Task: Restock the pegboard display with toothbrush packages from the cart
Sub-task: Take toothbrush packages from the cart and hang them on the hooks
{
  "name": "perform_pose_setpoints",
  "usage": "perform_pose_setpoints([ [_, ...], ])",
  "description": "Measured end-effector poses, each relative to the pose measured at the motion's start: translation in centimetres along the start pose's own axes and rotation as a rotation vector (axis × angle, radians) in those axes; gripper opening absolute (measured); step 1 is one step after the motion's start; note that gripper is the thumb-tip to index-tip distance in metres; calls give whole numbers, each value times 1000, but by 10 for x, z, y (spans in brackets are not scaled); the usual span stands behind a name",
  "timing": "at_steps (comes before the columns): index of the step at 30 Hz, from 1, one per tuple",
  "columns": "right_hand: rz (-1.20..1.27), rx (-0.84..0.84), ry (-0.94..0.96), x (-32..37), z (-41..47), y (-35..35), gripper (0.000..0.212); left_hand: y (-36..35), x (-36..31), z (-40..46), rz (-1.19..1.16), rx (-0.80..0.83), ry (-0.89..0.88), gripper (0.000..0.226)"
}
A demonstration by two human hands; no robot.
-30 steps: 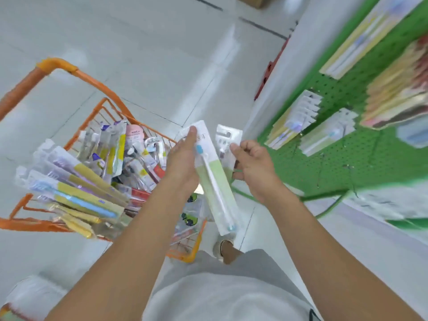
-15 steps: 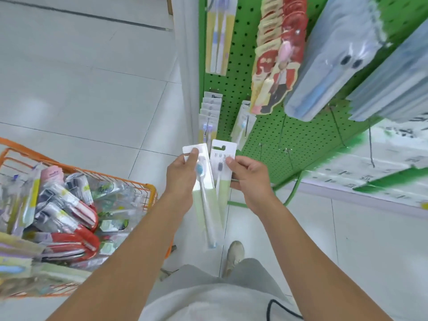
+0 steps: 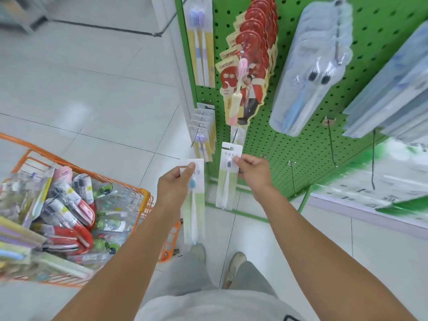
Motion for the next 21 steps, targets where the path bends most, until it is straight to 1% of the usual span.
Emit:
perform_pose_setpoints([
  [4, -77, -40, 2, -12, 16, -3, 16, 4, 0, 5, -10, 21, 25, 35],
  [8, -88, -81, -14, -17, 22, -5, 16, 0, -6, 10, -11, 55, 29, 34],
  [11, -124, -154, -34, -10, 33, -12, 26, -3, -10, 17, -2, 87, 12, 42],
  [13, -107, -215, -54, -4, 44, -15, 31, -4, -12, 22, 9, 103, -5, 44],
  [15, -58, -271, -115, -1, 57, -20, 32, -6, -12, 27, 22, 117, -9, 45],
  [19, 12, -394, -292, 11, 73, -31, 50, -9, -8, 32, 24, 144, 11, 39],
  [21, 11, -404, -345, 15, 73, -31, 52, -11, -5, 34, 24, 164, 16, 42],
])
Point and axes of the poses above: each hand's wrist, its own z-axis towards the middle knuckle, its own y-axis out of the back of the hand, x = y × z, the point moved 3 cm from there along z, towards the middle knuckle, and after that the axes turned 3 degrees about z, right-handed, at the moved point
